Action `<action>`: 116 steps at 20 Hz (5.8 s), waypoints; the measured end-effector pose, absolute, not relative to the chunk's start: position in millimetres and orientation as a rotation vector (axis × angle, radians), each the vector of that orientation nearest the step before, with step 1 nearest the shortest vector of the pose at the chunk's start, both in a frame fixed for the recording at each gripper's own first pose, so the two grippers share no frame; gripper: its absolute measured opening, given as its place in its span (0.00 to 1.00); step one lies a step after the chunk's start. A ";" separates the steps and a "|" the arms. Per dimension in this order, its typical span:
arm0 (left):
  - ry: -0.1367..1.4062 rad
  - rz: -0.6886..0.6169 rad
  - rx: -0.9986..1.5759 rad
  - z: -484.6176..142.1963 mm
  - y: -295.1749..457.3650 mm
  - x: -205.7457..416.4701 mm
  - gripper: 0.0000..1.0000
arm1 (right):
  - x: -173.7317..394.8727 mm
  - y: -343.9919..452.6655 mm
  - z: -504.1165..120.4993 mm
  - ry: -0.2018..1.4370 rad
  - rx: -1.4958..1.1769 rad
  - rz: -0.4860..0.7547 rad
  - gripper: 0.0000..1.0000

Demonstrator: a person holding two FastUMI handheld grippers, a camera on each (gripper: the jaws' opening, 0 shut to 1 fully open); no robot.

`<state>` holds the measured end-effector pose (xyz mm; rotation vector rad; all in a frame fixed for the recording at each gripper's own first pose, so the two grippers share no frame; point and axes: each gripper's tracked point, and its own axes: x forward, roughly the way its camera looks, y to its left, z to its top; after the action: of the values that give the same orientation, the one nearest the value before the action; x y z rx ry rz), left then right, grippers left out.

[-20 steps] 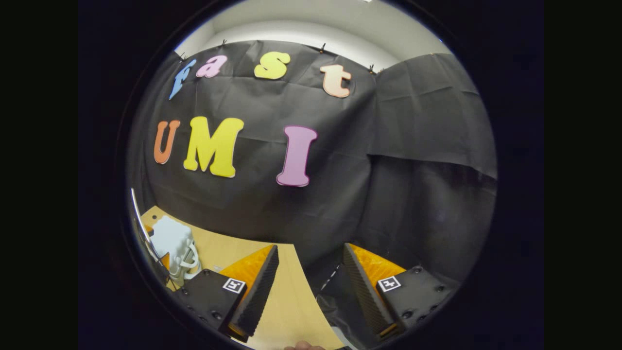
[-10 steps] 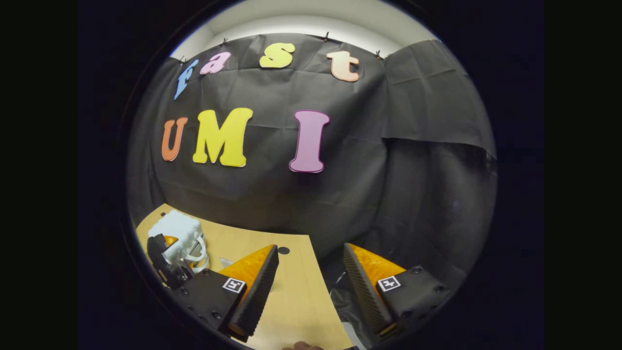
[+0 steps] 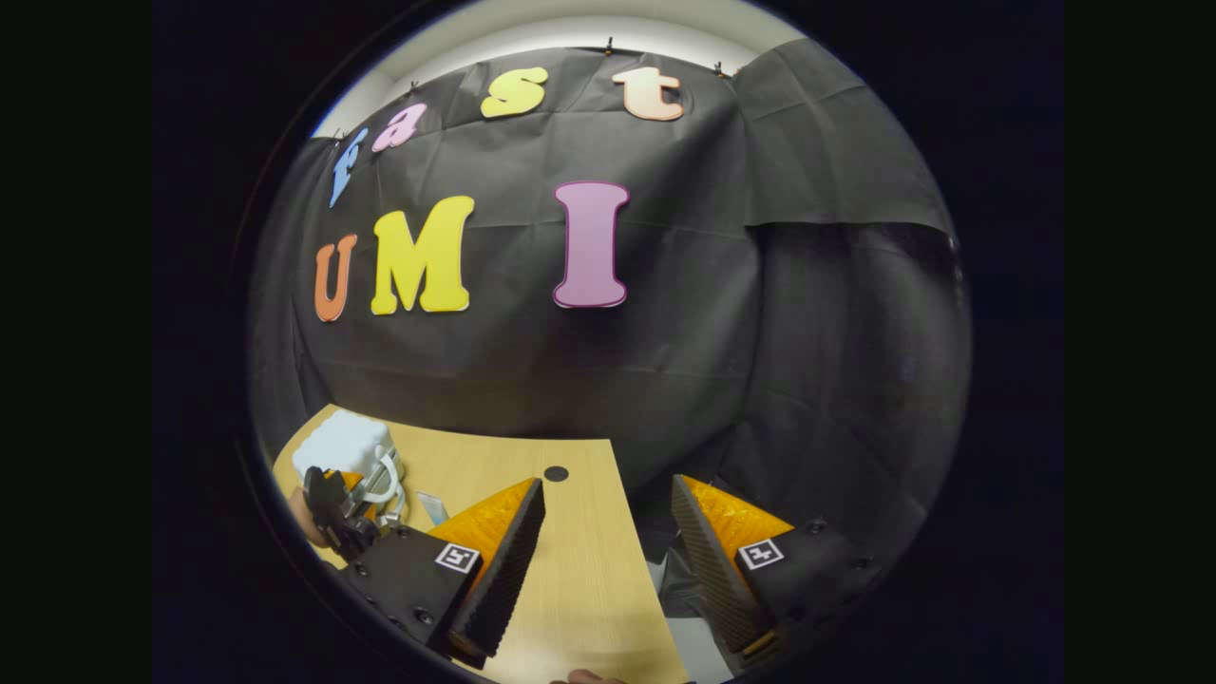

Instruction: First open the suitcase, pack the skin care products into it, and then close the suitcase.

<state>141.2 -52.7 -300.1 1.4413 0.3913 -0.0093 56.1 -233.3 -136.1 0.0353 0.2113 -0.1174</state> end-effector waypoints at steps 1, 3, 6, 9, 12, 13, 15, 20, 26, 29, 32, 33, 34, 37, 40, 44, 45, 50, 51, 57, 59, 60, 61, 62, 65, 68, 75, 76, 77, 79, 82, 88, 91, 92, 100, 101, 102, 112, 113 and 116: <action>0.402 -0.018 1.447 -301.6 -54.4 142.3 0.48 | 56.6 -235.1 -134.7 0.212 0.032 -0.123 0.80; 0.427 -0.030 1.471 -300.8 -52.9 143.2 0.39 | 54.5 -233.1 -132.6 0.212 0.042 -0.123 0.80; 0.447 -0.066 1.461 -303.5 -55.3 142.7 0.25 | 50.3 -224.4 -129.2 0.206 0.028 -0.125 0.80; 0.463 -0.081 1.331 -294.5 -54.5 139.8 0.08 | 45.6 -214.9 -119.8 0.195 0.012 -0.140 0.80; 0.447 -0.071 1.230 -262.5 -43.1 138.2 0.05 | 41.8 -199.4 -109.8 0.187 0.004 -0.165 0.80; 0.430 -0.082 1.210 -252.9 -42.3 138.1 0.03 | 42.0 -192.4 -104.3 0.182 0.005 -0.171 0.80; 0.414 -0.096 1.151 -235.5 -35.8 134.0 0.03 | 41.6 -176.7 -91.3 0.165 0.005 -0.179 0.80; 0.362 -0.076 0.930 -173.1 0.1 127.3 0.03 | 41.5 -129.4 -62.8 0.118 -0.018 -0.188 0.80; 0.336 -0.034 0.653 -108.8 91.9 118.3 0.03 | 44.0 -58.3 -42.6 0.088 -0.002 -0.187 0.80; 0.321 -0.007 0.586 -94.8 143.7 109.6 0.03 | 42.2 -22.2 -33.7 0.083 0.010 -0.175 0.80; 0.320 0.021 0.520 -91.6 195.5 105.2 0.03 | 41.9 9.4 -32.0 0.086 -0.005 -0.169 0.80; 0.321 0.032 0.507 -93.5 210.6 104.2 0.03 | 41.6 19.7 -31.2 0.088 -0.008 -0.167 0.80; 0.319 0.038 0.500 -95.5 227.4 102.5 0.03 | 41.4 28.0 -31.7 0.092 -0.014 -0.169 0.80; 0.334 0.062 0.476 -111.2 278.6 101.8 0.03 | 39.1 53.8 -31.0 0.105 -0.034 -0.161 0.80; 0.356 0.078 0.441 -141.1 325.6 100.0 0.03 | 38.5 74.9 -27.5 0.118 -0.033 -0.151 0.80; 0.384 0.067 0.433 -175.5 373.5 111.7 0.03 | 34.4 93.7 -22.3 0.119 -0.058 -0.139 0.80; 0.392 0.065 0.436 -184.3 381.6 113.7 0.03 | 33.5 97.2 -24.1 0.125 -0.065 -0.137 0.80; 0.464 0.076 0.399 -233.6 413.1 106.0 0.02 | 28.1 110.3 -36.8 0.163 -0.092 -0.121 0.80; 0.482 0.074 0.393 -245.7 418.2 102.6 0.03 | 26.7 111.6 -37.9 0.168 -0.095 -0.122 0.80; 0.573 0.035 0.336 -306.3 439.0 102.2 0.03 | 13.9 118.2 -39.1 0.179 -0.128 -0.114 0.80; 0.599 0.023 0.295 -322.2 440.7 101.6 0.03 | 10.7 119.8 -42.9 0.191 -0.139 -0.108 0.80; 0.612 0.024 0.271 -330.3 440.8 99.8 0.04 | 9.9 121.5 -44.2 0.195 -0.140 -0.104 0.80; 0.623 0.029 0.250 -334.5 441.6 98.2 0.04 | 8.7 121.3 -44.1 0.195 -0.142 -0.103 0.80; 0.631 0.035 0.232 -337.8 441.3 96.1 0.08 | 7.7 121.9 -43.9 0.194 -0.141 -0.099 0.80; 0.632 0.114 0.202 -335.5 451.2 96.6 0.10 | 6.8 117.4 -45.5 0.196 -0.124 -0.093 0.79; 0.630 0.171 0.169 -314.7 445.0 82.4 0.51 | 7.3 107.0 -51.6 0.200 -0.105 -0.085 0.79; 0.492 0.151 0.115 -240.0 348.2 79.9 0.89 | 10.4 64.3 -59.6 0.172 -0.109 -0.030 0.79; 0.488 0.143 0.109 -236.5 328.6 80.1 0.90 | 10.8 56.9 -57.9 0.158 -0.114 -0.021 0.80; 0.486 0.139 0.097 -232.4 308.0 80.1 0.92 | 12.1 50.2 -56.8 0.148 -0.113 -0.007 0.80; 0.472 0.085 0.063 -226.3 253.9 80.9 0.96 | 15.2 36.4 -60.8 0.146 -0.107 0.013 0.79; 0.474 0.002 0.034 -228.3 173.0 84.6 0.96 | 23.1 14.2 -74.0 0.163 -0.090 0.046 0.79; 0.522 -0.156 0.087 -247.7 32.3 93.9 0.97 | 39.4 -29.0 -102.9 0.230 -0.058 0.097 0.80; 0.528 -0.228 0.086 -255.5 -31.8 99.9 0.97 | 46.2 -55.5 -118.1 0.253 -0.074 0.098 0.80; 0.544 -0.254 0.082 -263.2 -52.4 100.9 0.97 | 48.2 -64.9 -124.7 0.266 -0.076 0.097 0.80; 0.667 -0.362 -0.001 -338.9 -189.0 125.7 0.96 | 69.8 -135.4 -178.4 0.375 -0.064 0.063 0.80; 0.682 -0.357 -0.010 -349.4 -199.1 132.9 0.97 | 73.8 -142.6 -185.2 0.387 -0.070 0.056 0.80; 0.688 -0.355 -0.011 -357.2 -205.4 138.9 0.97 | 76.6 -149.4 -193.2 0.401 -0.073 0.053 0.80; 0.637 -0.329 0.072 -385.5 -221.0 192.1 0.85 | 104.5 -166.1 -259.3 0.503 -0.073 0.052 0.80; 0.632 -0.328 0.076 -385.2 -221.1 194.0 0.83 | 109.8 -165.2 -265.6 0.508 -0.070 0.057 0.80; 0.621 -0.328 0.074 -385.0 -220.4 195.8 0.76 | 126.1 -156.1 -286.3 0.519 -0.062 0.079 0.80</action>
<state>195.8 -220.4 -385.0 0.0740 0.6215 -0.3282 126.1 -156.1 -286.3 -0.0618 0.5190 0.0792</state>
